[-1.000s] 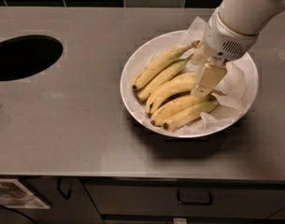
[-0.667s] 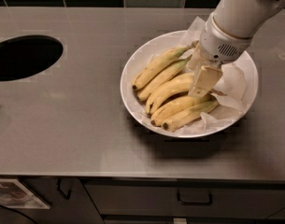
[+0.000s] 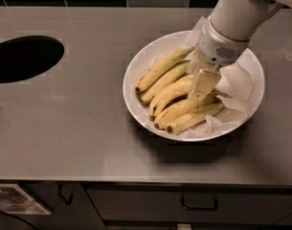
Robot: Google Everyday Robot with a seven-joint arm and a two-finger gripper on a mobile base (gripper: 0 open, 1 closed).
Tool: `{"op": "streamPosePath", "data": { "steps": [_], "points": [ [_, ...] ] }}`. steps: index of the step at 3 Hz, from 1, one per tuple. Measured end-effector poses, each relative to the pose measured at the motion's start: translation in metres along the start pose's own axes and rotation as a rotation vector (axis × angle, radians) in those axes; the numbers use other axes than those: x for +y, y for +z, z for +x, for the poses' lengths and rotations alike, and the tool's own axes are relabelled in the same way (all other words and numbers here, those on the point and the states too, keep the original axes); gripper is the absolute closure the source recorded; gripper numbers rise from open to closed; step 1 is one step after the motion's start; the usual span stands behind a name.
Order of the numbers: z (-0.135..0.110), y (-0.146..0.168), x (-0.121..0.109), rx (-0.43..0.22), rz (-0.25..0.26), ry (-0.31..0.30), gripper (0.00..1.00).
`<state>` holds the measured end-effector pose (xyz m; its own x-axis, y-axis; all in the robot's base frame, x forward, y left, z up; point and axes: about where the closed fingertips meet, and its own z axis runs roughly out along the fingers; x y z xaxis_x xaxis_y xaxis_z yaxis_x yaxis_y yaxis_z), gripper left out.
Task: Pick banana from white bowl
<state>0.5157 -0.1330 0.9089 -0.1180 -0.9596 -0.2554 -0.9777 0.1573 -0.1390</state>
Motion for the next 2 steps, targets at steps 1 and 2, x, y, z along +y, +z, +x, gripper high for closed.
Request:
{"op": "streamPosePath", "data": {
  "steps": [1, 2],
  "points": [
    [-0.0026, 0.0054, -0.0002, 0.0, -0.011, -0.004, 0.45],
    [-0.0055, 0.011, -0.0003, 0.001, -0.024, -0.01, 0.45]
  ]
}}
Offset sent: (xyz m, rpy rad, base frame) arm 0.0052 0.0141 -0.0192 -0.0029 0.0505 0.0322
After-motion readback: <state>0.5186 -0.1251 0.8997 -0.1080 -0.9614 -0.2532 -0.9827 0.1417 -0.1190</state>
